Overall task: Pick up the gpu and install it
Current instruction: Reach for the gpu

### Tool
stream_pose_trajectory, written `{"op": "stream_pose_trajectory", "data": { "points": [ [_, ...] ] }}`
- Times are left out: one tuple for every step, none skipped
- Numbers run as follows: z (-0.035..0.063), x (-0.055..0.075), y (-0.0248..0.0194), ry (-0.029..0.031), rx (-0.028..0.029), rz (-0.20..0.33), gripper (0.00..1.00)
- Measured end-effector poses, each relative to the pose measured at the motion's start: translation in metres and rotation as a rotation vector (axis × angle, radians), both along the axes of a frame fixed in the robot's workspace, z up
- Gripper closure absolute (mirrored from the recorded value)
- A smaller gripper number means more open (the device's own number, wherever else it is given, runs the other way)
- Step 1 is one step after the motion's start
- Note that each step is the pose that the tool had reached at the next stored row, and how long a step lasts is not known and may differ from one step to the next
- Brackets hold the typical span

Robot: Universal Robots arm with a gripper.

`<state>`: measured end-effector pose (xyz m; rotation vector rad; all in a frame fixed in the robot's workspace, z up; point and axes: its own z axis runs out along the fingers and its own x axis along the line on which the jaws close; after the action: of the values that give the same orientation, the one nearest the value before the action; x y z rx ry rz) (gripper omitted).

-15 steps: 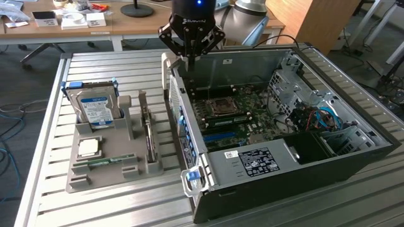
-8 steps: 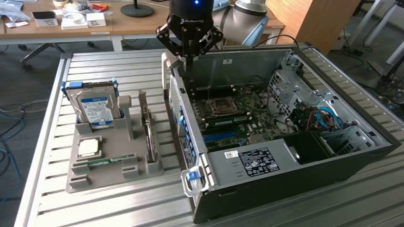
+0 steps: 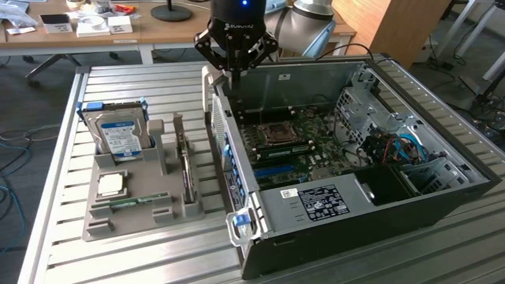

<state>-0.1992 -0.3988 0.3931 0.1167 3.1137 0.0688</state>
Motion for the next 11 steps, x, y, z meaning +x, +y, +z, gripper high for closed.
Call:
{"op": "stream_pose_trajectory", "data": {
  "points": [
    [0.0,-0.0005,0.0,0.0,0.0001,0.0,0.89],
    [0.0,-0.0009,0.0,0.0,0.0001,0.0,0.89],
    [0.0,-0.0013,0.0,0.0,0.0001,0.0,0.89],
    [0.0,-0.0018,0.0,0.0,0.0,0.0,0.89],
    [0.0,-0.0023,0.0,0.0,0.0001,0.0,0.89],
    [0.0,-0.0029,0.0,0.0,0.0,0.0,0.89],
    [0.0,-0.0035,0.0,0.0,0.0,0.0,0.89],
    [-0.0001,-0.0038,0.0,0.0,0.0001,0.0,0.89],
    [-0.0001,-0.004,0.0,-0.0001,0.0001,0.0,0.89],
    [-0.0001,-0.0042,0.0,0.0,0.0001,0.0,0.89],
    [0.0,-0.0042,0.0,0.0,0.0,0.0,0.89]
  ]
}}
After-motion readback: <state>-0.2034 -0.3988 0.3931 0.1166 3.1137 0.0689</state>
